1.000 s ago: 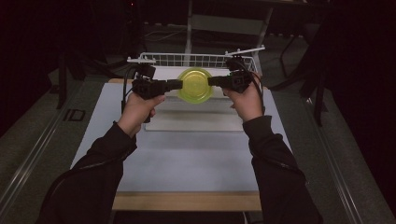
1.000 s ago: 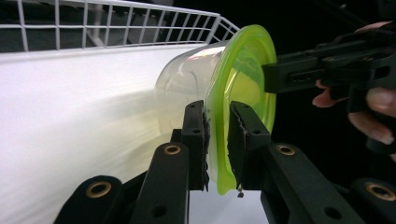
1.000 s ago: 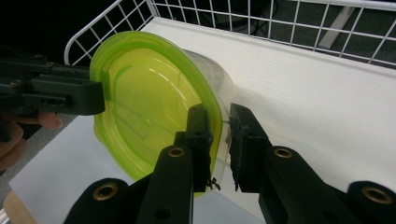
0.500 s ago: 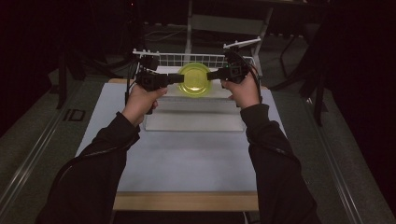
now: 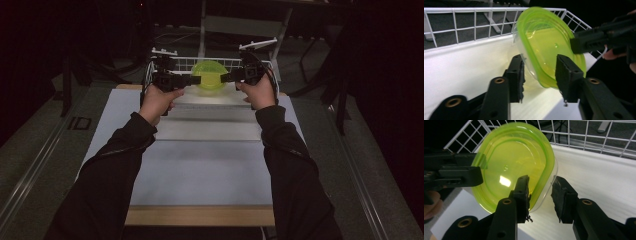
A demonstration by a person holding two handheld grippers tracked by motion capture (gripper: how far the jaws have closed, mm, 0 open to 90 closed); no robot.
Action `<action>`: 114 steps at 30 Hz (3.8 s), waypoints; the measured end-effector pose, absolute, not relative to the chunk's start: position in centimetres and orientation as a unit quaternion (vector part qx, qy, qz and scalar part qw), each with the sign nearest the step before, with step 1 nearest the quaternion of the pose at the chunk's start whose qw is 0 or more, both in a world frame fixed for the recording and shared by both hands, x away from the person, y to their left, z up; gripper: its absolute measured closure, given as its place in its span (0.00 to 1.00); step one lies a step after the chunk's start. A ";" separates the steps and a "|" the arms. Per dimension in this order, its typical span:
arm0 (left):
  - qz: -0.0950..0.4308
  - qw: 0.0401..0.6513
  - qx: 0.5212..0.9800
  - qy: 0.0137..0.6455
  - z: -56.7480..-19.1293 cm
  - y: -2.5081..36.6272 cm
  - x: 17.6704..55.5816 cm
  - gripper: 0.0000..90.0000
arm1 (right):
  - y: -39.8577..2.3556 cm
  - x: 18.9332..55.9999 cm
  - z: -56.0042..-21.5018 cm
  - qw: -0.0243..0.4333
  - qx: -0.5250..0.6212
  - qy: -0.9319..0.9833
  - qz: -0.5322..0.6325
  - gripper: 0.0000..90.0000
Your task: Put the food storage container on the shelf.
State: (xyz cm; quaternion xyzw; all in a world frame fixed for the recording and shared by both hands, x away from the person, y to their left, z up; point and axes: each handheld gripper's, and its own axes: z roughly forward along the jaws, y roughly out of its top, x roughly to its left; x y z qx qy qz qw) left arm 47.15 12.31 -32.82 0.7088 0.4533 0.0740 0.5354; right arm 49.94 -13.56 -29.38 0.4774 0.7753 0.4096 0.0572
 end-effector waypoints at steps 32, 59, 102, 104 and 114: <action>0.119 0.547 0.702 0.441 -31.4 13.4 44.5 0.42 | -13.8 48.4 -28.3 0.082 0.446 0.763 0.460 0.34; 0.120 0.593 0.726 0.329 -33.1 11.9 35.7 0.03 | -13.9 40.0 -30.9 0.091 0.365 0.797 0.473 0.18; 0.106 0.532 0.789 0.288 -45.5 13.2 28.4 0.03 | -20.0 31.7 -44.7 0.074 0.325 0.808 0.486 0.17; 0.109 0.526 0.794 0.285 -46.2 13.1 28.1 0.03 | -20.5 31.4 -45.2 0.076 0.327 0.804 0.491 0.17; 0.108 0.517 0.804 0.273 -48.1 12.6 27.2 0.03 | -21.2 30.9 -47.0 0.093 0.328 0.813 0.472 0.17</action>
